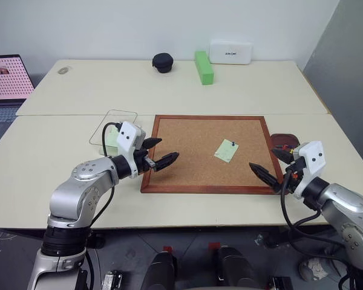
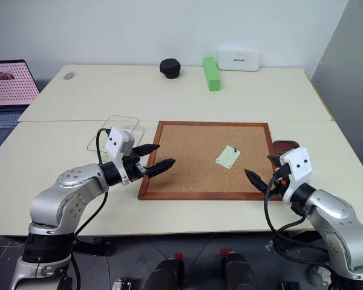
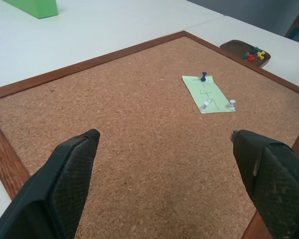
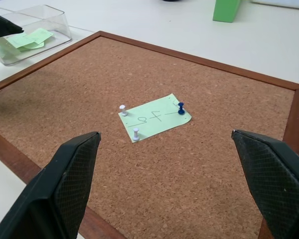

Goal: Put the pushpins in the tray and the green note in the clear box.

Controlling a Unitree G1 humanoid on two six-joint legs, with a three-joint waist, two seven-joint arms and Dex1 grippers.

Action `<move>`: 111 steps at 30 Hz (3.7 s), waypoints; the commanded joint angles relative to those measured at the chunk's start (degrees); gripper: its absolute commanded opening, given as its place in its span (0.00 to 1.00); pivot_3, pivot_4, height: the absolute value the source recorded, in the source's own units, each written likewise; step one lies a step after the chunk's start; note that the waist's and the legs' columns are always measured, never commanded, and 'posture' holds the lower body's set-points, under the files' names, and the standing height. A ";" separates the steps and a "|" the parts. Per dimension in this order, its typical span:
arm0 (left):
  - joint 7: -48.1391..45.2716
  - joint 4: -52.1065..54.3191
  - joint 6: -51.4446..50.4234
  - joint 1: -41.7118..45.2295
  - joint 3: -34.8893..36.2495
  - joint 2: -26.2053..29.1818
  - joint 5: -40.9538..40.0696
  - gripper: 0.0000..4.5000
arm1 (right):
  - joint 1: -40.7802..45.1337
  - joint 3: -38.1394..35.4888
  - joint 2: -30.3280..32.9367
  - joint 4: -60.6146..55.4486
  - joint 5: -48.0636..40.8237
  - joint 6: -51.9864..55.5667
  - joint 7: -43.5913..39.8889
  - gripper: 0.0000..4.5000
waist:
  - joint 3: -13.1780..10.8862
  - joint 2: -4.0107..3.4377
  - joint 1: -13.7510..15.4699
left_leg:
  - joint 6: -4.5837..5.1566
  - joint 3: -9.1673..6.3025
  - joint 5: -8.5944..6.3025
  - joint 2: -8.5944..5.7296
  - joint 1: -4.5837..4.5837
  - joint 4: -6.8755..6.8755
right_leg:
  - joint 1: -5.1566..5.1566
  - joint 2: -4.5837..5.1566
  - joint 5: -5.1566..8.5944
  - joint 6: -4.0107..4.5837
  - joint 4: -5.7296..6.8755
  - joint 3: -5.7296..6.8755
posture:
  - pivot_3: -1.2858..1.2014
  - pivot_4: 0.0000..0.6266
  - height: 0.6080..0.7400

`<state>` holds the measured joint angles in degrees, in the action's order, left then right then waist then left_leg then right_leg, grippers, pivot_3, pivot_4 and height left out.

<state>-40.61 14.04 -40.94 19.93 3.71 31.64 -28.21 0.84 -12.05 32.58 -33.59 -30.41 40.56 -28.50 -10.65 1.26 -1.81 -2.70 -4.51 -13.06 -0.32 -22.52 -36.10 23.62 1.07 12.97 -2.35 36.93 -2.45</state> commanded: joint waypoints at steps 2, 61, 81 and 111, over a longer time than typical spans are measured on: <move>-1.50 1.55 1.51 0.21 -0.35 1.54 0.26 1.00 | 0.35 -0.77 0.93 -1.96 -0.83 -0.44 -0.54 0.99 | 0.00 0.00 0.00 | 0.00 0.00 0.00 0.00 0.00 0.00 | 0.00 0.00 0.00 0.00 0.00 0.00 | 0.52 0.24 1.00; -9.67 -28.32 22.58 11.65 -11.63 -11.40 10.94 0.07 | 20.96 11.62 -6.86 27.04 14.30 -12.01 2.12 1.00 | 0.00 0.00 -0.08 | 0.00 0.02 0.00 -0.03 -0.08 0.01 | 0.10 -0.01 -0.16 -0.26 0.06 -0.03 | 0.52 0.24 1.00; -12.10 -41.45 24.56 14.15 -16.79 -16.14 19.23 0.00 | 32.12 12.69 -14.45 51.97 18.00 -22.10 0.94 1.00 | 0.06 -0.09 -0.07 | 0.01 0.02 0.01 -0.05 0.23 -0.02 | -0.18 0.00 -0.19 -0.28 0.11 -0.03 | 0.52 0.24 1.00; -11.17 -42.30 23.50 15.51 -15.45 -17.20 19.84 0.00 | 33.76 11.32 -16.44 57.13 19.18 -30.31 -2.55 0.01 | 0.07 -0.11 -0.18 | 0.01 0.02 0.01 -0.06 0.41 -0.02 | -0.31 0.00 -0.20 -0.30 0.14 -0.06 | 0.52 0.24 1.00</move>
<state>-51.29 -27.79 -15.86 36.31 -10.31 14.82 -9.33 33.83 0.66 16.62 27.58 -10.16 12.99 -30.35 -10.58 1.15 -1.99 -2.69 -4.49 -13.05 -0.37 -22.10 -36.12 23.31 1.07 12.77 -2.65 37.08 -2.50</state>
